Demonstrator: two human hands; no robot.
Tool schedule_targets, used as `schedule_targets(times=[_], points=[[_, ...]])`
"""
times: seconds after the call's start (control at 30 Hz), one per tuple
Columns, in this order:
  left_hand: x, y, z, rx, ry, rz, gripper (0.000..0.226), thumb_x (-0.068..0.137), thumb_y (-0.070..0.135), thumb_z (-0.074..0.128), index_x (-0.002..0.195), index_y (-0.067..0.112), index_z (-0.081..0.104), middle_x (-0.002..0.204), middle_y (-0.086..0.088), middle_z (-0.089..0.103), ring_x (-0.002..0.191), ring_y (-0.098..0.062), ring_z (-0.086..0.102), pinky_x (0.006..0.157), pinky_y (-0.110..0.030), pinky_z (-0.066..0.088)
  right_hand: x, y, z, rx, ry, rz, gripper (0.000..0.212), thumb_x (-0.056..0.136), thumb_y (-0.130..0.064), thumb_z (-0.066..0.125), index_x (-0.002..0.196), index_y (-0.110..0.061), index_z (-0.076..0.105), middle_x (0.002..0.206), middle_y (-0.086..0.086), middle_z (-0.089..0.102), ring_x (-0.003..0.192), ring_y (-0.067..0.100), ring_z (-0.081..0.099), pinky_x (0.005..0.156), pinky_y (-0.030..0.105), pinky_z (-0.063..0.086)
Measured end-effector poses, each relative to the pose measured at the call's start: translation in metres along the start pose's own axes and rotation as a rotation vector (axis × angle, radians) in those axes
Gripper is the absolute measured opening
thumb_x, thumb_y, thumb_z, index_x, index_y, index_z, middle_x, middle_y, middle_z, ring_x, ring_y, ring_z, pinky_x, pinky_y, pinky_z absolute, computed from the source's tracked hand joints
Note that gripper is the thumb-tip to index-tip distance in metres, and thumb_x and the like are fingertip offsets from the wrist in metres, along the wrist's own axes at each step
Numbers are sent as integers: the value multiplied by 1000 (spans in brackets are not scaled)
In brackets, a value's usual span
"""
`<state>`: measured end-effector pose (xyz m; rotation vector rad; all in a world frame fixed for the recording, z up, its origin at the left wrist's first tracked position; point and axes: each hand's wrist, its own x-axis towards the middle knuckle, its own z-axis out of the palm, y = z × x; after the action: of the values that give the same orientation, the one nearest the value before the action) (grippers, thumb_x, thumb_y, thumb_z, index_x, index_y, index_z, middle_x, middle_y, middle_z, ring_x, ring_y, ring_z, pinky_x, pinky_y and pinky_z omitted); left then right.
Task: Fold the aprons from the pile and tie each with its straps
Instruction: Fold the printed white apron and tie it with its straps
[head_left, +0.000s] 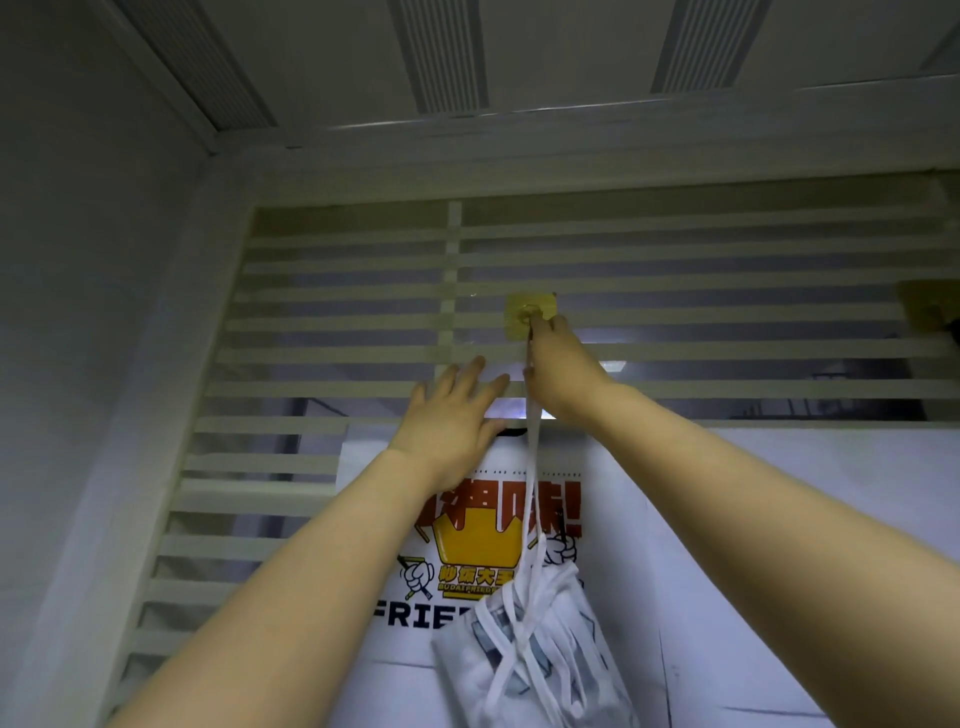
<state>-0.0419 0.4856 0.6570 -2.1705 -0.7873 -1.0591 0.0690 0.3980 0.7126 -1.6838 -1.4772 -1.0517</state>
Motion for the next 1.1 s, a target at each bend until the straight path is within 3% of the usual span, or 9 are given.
schedule_targets(times=[0.1,0.23,0.4,0.47,0.57,0.67,0.77,0.93,1.1], points=[[-11,3,6,77,46,-25,58,101,35,34,151,27,6,159,-4,-1,145,-26,2,116,-46,10,-24,-1,3,26,-49,-67,57,92,3,44,144,0,21,144,18,27,124,29,41,91,24,35],[-39,10,23,126,172,-103,72,92,11,50,149,24,8,156,-10,7,142,-28,13,111,-44,19,-68,8,16,-54,-15,-179,56,91,5,43,144,-4,26,147,13,26,131,28,35,102,32,35],[-86,22,57,28,142,-140,56,100,19,36,150,24,10,157,-8,8,142,-26,14,112,-41,20,-125,34,48,-237,-4,-226,59,93,-4,42,147,-8,22,154,10,22,143,26,18,117,34,13],[-102,26,69,0,98,-150,60,99,17,39,150,24,9,157,-8,8,142,-27,14,111,-42,21,-141,47,60,-336,0,-227,63,82,-2,60,141,-3,37,147,17,36,138,34,33,112,46,27],[-118,34,78,-50,104,-171,65,95,8,45,150,24,13,157,-10,11,142,-29,16,109,-44,24,-159,68,75,-379,68,-252,68,57,-2,81,121,1,59,124,20,60,113,39,59,88,54,48],[-129,47,79,-104,90,-193,70,90,0,46,149,23,16,156,-10,13,142,-27,16,108,-44,26,-174,84,77,-397,92,-330,60,61,-1,73,120,2,60,123,21,60,112,39,59,87,54,48],[-136,56,77,-105,62,-215,71,88,-4,46,149,19,18,157,-11,10,140,-29,17,106,-43,29,-187,105,75,-342,108,-399,50,71,-1,38,115,3,62,120,23,61,109,41,60,87,55,47],[-159,77,77,-201,-84,-287,67,90,-7,42,150,11,18,157,-14,10,143,-29,13,114,-38,21,-213,141,69,-171,32,-491,54,60,15,67,113,6,61,124,29,57,112,48,55,92,63,39],[-211,126,81,-128,-194,-488,57,96,7,37,149,6,17,153,-17,20,135,-34,28,105,-44,29,-254,178,62,-113,-32,-505,51,63,15,68,113,7,61,125,29,55,115,50,52,94,64,38]])
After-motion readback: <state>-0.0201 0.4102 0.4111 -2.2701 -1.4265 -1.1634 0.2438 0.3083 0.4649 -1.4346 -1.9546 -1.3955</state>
